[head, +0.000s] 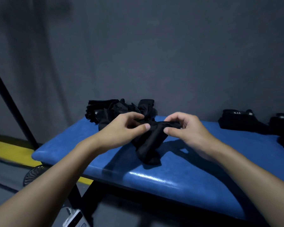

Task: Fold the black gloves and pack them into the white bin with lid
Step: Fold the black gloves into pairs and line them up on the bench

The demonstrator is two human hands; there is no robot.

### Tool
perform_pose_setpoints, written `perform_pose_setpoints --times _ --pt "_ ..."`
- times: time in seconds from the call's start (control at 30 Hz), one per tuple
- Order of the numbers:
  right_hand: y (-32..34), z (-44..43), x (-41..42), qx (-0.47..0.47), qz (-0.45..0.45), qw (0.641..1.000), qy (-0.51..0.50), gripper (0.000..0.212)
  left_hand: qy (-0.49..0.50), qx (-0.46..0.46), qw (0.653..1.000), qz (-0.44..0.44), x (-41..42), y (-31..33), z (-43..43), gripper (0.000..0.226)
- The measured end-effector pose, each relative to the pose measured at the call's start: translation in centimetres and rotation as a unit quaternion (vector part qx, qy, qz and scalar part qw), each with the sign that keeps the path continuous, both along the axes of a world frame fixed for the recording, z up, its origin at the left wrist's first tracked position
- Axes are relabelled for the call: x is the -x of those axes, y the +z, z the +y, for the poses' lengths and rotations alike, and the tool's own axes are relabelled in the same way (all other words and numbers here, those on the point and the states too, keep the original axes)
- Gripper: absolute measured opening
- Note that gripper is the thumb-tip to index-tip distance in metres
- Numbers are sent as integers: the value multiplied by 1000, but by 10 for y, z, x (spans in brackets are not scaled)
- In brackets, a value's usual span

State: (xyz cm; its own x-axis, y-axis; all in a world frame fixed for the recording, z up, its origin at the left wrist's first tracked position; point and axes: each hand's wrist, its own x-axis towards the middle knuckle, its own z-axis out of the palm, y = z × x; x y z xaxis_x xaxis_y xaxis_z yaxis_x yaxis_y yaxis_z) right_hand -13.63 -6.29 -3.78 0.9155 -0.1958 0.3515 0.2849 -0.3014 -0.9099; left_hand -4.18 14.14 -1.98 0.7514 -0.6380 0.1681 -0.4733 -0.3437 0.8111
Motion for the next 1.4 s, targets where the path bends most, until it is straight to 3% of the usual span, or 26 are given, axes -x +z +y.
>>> perform_pose_setpoints --times 0.17,0.33,0.47,0.6,0.8,0.9,1.0,1.07,1.17,1.27,1.4 --pt "8 -12 22 -13 25 999 39 18 -56 39 995 69 8 5 -23 18" --pt "9 -25 38 -20 45 999 3 25 -93 73 990 75 12 2 -42 21" --pt "13 -38 48 -72 95 993 10 45 -74 97 990 64 14 -3 -53 17" --pt "14 -51 58 14 175 984 3 46 -27 131 990 48 10 -6 -58 17" --pt "2 -61 52 -118 127 983 -68 44 -21 113 993 7 6 -15 -62 8" --pt "-7 -68 45 -25 114 979 -164 46 -9 65 998 10 4 -22 -66 8" --pt "-17 -73 40 111 142 959 -217 36 -1 -62 997 -38 0 -32 -64 3" --pt "-21 -73 40 171 154 955 -187 24 -8 -147 981 -128 0 -36 -59 12" --pt "-21 -64 44 154 196 966 -63 26 -88 -146 976 -137 3 -36 -53 18" --pt "-26 -62 45 288 262 921 -29 36 -130 -210 951 -185 7 -35 -49 16" --pt "-26 -61 41 407 227 874 -135 31 -132 -217 949 -185 15 -27 -50 20"
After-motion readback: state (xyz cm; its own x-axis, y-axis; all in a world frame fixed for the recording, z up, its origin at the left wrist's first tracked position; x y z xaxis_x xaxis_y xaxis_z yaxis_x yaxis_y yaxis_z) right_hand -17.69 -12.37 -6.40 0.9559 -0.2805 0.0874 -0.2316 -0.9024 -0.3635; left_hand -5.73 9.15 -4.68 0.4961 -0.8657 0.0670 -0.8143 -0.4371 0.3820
